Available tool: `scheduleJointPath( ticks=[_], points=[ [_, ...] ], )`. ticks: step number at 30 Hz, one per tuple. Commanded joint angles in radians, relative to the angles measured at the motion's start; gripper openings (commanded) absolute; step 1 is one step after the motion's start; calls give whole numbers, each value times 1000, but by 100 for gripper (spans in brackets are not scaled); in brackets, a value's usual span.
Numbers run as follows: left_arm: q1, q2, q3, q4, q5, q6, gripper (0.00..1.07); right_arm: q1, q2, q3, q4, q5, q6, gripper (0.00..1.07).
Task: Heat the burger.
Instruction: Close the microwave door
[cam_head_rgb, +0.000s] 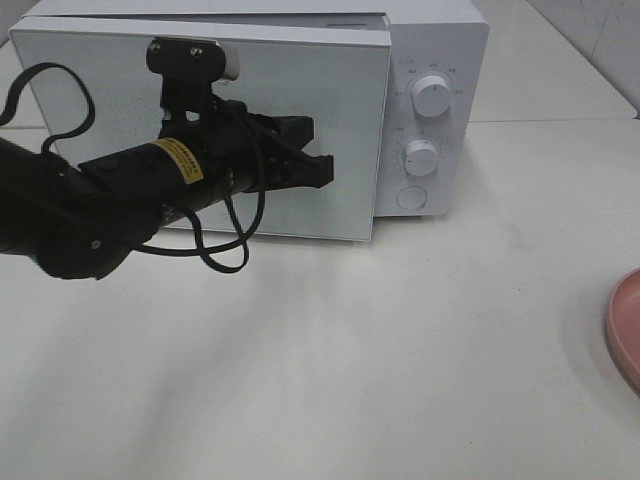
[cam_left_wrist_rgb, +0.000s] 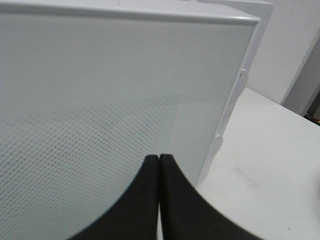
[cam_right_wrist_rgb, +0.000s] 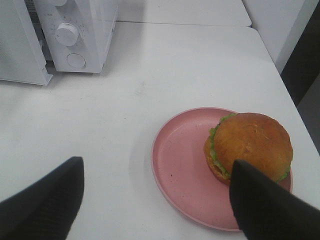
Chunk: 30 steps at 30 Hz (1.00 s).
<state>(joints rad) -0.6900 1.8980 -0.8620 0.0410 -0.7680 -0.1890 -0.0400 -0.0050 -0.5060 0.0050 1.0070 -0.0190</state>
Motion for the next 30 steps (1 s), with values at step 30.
scheduleJointPath(
  ticks=[30],
  points=[
    [66, 184, -347, -104, 94, 42, 0, -6, -26, 5, 2, -14, 9, 76]
  ],
)
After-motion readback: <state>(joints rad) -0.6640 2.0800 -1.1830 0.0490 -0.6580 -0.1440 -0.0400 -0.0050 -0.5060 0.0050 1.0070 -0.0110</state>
